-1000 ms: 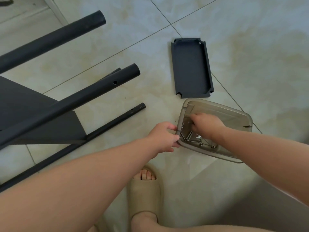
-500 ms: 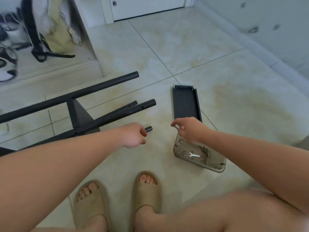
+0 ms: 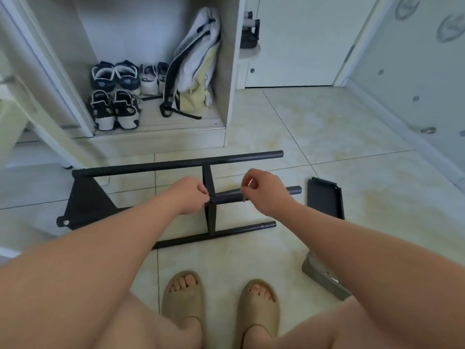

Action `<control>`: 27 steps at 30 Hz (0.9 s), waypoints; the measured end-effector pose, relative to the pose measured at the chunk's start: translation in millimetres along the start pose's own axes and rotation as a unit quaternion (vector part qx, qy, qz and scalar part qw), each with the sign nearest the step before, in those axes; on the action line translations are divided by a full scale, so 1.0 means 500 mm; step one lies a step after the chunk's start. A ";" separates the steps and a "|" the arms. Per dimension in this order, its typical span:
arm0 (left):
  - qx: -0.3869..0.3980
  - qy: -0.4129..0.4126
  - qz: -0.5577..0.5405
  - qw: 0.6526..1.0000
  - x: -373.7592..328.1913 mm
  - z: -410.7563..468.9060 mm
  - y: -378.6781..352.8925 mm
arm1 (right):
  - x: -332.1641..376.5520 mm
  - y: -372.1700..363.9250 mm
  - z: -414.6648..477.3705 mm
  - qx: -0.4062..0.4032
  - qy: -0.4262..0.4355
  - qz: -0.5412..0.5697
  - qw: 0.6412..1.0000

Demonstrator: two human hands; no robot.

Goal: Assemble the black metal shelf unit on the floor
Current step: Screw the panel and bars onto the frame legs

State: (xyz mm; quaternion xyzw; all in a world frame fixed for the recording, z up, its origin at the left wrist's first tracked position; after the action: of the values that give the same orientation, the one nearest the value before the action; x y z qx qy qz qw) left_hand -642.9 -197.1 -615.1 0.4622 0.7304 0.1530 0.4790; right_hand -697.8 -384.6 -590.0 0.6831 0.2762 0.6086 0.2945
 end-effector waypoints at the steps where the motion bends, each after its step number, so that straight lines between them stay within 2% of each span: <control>1: -0.013 0.005 0.001 1.000 0.016 0.006 0.009 | 0.009 -0.018 0.009 0.007 -0.005 0.003 1.000; 6: -0.063 0.019 -0.016 0.998 0.069 0.058 0.035 | 0.010 -0.089 0.050 0.045 -0.038 0.019 0.998; 9: -0.057 0.018 -0.021 0.998 0.087 0.100 0.037 | 0.000 -0.117 0.071 0.069 -0.042 0.020 0.997; 18: 0.043 0.038 -0.022 0.998 0.085 0.195 -0.014 | -0.022 -0.144 0.106 0.097 -0.050 0.065 0.992; 23: 0.134 0.045 -0.033 0.989 0.062 0.207 -0.054 | -0.034 -0.144 0.101 0.106 -0.048 0.065 0.991; 27: 0.157 0.050 -0.018 0.986 0.069 0.216 -0.061 | -0.038 -0.145 0.096 0.110 -0.046 0.076 0.990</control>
State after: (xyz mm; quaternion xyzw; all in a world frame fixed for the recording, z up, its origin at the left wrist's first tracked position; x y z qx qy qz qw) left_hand -572.3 -208.7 -707.9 0.5103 0.7767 0.0510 0.3656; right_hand -653.7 -352.6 -660.3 0.7579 0.2746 0.5629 0.1828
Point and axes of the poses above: each hand's wrist, its own z-axis towards the middle knuckle, its own y-axis out of the back of the hand, x = y × z, the point moved 4 cm from there along z, towards the middle knuckle, and after that the axes turned 6 degrees about y, right-handed, at the moved point
